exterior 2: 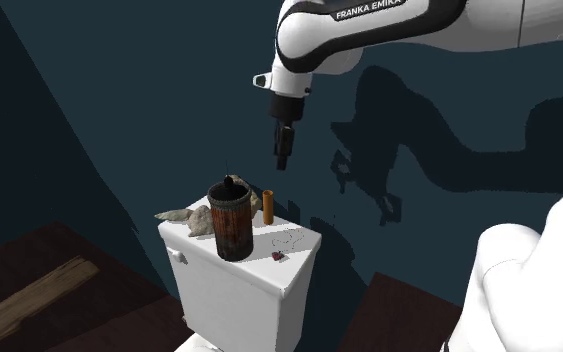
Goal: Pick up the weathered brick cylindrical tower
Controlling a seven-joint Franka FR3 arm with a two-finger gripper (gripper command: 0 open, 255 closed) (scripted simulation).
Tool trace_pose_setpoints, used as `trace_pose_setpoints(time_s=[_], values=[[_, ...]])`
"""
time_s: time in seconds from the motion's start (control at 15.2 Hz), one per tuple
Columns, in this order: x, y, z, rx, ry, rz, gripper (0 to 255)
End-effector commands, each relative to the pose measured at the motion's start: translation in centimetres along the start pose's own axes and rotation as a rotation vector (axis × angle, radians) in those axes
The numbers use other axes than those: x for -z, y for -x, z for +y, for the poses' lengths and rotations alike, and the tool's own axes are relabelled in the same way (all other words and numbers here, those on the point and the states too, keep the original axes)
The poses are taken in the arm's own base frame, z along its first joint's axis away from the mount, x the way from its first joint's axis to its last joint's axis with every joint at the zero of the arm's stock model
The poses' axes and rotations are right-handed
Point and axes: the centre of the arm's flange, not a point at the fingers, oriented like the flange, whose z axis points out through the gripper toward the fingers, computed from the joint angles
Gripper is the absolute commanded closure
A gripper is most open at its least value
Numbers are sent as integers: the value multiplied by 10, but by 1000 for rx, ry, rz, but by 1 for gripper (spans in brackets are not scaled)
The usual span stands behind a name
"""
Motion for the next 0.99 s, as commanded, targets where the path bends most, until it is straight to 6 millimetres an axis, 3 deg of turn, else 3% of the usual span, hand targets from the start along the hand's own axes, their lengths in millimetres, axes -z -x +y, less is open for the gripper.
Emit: trace_pose_setpoints(time_s=[0.0, 0.53, 0.92], values=[[-7, -21, 16, 117, -8, 3, 0], [-42, -111, 54, 539, -41, 18, 0], [-73, -107, 54, 539, -41, 18, 0]])
